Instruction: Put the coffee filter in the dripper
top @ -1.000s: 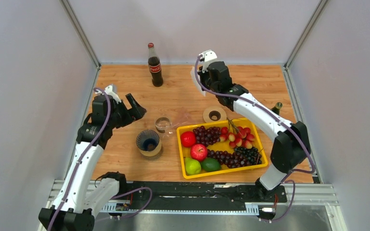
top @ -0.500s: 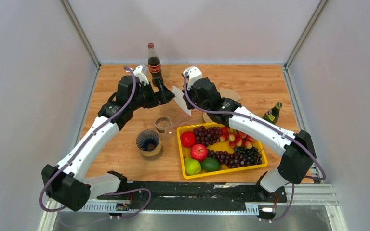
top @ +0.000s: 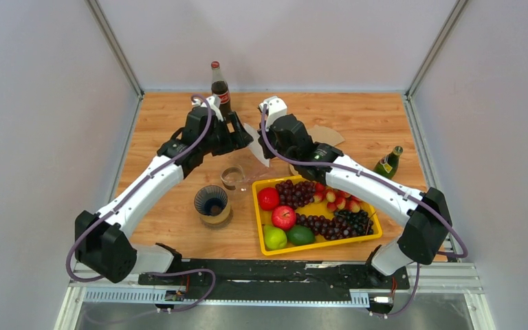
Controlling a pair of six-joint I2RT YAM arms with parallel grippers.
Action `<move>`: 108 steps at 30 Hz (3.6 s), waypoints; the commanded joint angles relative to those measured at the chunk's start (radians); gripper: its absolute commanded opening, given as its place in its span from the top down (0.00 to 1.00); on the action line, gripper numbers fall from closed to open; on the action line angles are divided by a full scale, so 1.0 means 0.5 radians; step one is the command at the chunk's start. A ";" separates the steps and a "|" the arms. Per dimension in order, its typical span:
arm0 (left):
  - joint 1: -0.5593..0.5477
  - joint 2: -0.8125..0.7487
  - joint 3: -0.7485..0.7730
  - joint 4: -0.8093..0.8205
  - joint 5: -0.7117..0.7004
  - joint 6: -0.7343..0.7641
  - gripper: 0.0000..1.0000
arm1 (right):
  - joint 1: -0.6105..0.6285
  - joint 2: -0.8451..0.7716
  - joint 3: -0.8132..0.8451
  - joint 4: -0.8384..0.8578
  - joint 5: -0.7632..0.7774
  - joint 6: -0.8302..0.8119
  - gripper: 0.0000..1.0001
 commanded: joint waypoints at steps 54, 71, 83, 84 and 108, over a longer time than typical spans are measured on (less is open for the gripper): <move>-0.016 0.068 0.391 -0.466 0.004 0.130 0.94 | -0.063 -0.391 -0.069 0.228 -0.611 -0.262 0.03; -0.016 -0.469 0.432 -1.365 0.016 0.342 0.92 | -0.479 -0.565 -0.457 0.412 -0.438 0.035 0.00; -0.018 -0.729 0.333 -1.943 0.115 0.428 0.90 | -0.487 -0.491 -0.450 0.408 -0.608 0.018 0.00; -0.017 -0.735 0.323 -1.949 0.111 0.431 0.89 | -0.487 -0.484 -0.449 0.410 -0.616 0.018 0.00; -0.017 -0.546 -0.006 -1.653 -0.105 0.501 0.83 | -0.490 -0.459 -0.455 0.410 -0.634 -0.018 0.00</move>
